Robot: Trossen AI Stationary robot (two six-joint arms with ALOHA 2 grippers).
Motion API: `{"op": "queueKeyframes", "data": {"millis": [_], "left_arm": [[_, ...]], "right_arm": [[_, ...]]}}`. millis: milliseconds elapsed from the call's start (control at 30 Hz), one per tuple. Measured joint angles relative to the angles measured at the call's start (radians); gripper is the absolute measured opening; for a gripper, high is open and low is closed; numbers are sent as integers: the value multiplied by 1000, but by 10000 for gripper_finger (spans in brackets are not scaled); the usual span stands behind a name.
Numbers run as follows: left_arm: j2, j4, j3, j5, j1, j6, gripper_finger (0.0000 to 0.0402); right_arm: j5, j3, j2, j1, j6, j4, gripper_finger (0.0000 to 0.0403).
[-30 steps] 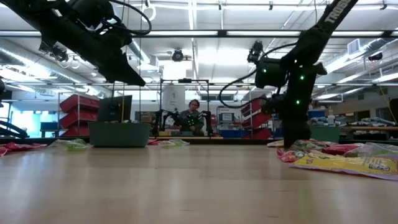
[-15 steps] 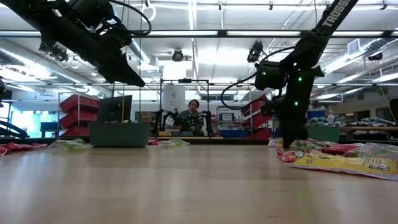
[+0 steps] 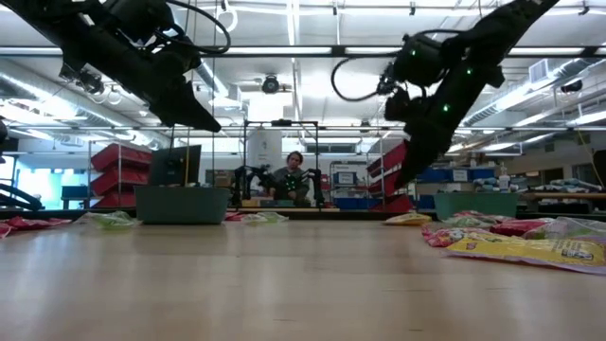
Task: Sort candy
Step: Put the yellow candy into the dark blue bin
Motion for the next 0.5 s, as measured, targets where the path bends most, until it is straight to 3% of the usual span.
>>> {"op": "queueKeyframes", "data": {"millis": [133, 233, 500], "left_arm": [[0, 0, 0, 0, -8, 0, 2], [0, 0, 0, 0, -21, 0, 2], [0, -1, 0, 0, -38, 0, 2]], "right_arm": [[13, 0, -19, 39, 41, 19, 1], [119, 0, -3, 65, 26, -19, 16], [268, 0, 147, 76, -46, -45, 128]]}}
